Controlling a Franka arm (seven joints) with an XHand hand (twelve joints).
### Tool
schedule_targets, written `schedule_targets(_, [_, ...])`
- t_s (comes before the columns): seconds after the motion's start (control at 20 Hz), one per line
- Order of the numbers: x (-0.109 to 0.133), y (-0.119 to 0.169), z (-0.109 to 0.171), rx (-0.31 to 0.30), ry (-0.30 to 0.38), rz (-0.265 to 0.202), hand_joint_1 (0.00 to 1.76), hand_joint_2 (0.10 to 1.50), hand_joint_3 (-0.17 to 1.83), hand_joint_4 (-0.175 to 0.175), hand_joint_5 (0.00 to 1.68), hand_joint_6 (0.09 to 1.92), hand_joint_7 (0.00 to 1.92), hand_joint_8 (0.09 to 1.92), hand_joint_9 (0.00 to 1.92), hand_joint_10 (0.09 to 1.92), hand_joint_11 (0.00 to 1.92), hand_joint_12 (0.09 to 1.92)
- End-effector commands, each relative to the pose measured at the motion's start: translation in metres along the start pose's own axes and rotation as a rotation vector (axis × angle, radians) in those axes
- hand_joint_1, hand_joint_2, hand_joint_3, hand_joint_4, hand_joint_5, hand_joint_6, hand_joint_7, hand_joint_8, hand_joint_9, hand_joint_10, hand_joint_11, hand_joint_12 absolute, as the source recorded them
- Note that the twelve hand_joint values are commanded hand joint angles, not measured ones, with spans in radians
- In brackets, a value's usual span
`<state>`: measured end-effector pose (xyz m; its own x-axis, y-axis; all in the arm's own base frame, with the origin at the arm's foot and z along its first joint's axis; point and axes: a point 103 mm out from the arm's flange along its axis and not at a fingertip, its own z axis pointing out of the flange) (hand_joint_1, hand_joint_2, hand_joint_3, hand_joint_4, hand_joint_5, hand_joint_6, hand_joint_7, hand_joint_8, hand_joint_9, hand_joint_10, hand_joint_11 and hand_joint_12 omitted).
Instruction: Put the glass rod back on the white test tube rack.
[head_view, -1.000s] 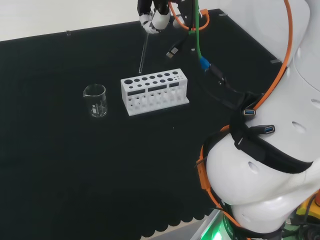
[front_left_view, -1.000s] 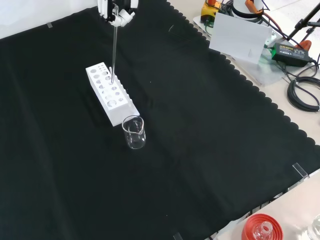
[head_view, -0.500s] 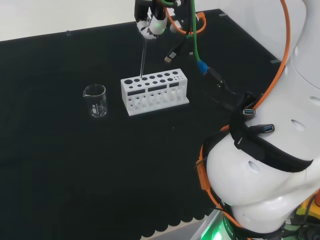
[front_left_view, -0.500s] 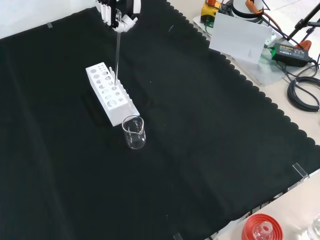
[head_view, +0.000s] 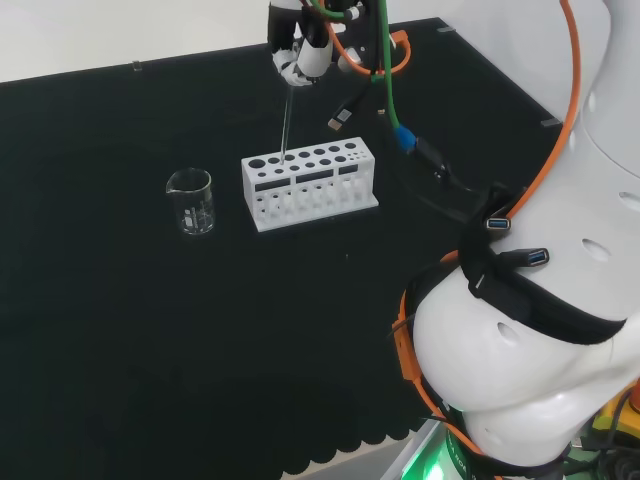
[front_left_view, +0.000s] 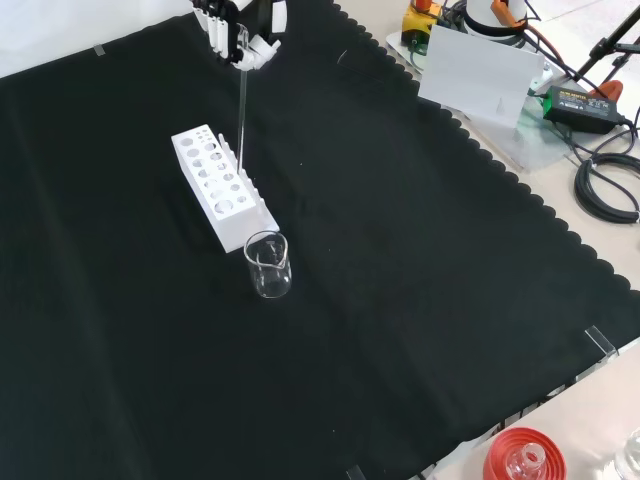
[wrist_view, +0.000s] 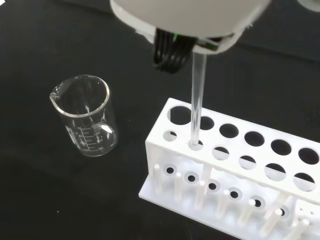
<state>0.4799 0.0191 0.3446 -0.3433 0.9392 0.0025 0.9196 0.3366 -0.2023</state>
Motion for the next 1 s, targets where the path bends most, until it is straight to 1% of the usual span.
schedule_targets(0.05, [0.002,0.002,0.001,0.003,0.0,-0.003,1.31,0.59,0.85,-0.175,1.17,0.9,1.23,0.9,1.74,0.54,1.61,0.73])
schedule_targets(0.3, [0.01,0.012,0.003,0.008,-0.002,-0.014,1.31,0.59,0.85,-0.175,1.17,0.9,1.23,0.9,1.74,0.54,1.61,0.73])
schedule_targets(0.4, [0.006,0.009,0.003,-0.002,0.009,-0.016,1.31,0.59,0.85,-0.175,1.17,0.9,1.23,0.9,1.74,0.54,1.61,0.73])
schedule_targets(0.75, [0.006,0.013,0.002,0.008,0.009,-0.016,1.31,0.59,0.85,-0.175,1.17,0.9,1.23,0.9,1.74,0.54,1.61,0.73])
schedule_targets(0.85, [0.002,0.013,0.002,-0.004,0.016,-0.019,1.31,0.59,0.85,-0.175,1.17,0.9,1.23,0.9,1.74,0.54,1.61,0.73])
schedule_targets(1.0, [0.0,0.013,-0.003,0.0,0.016,-0.018,1.31,0.59,0.85,-0.175,1.17,0.9,1.23,0.9,1.74,0.54,1.61,0.73])
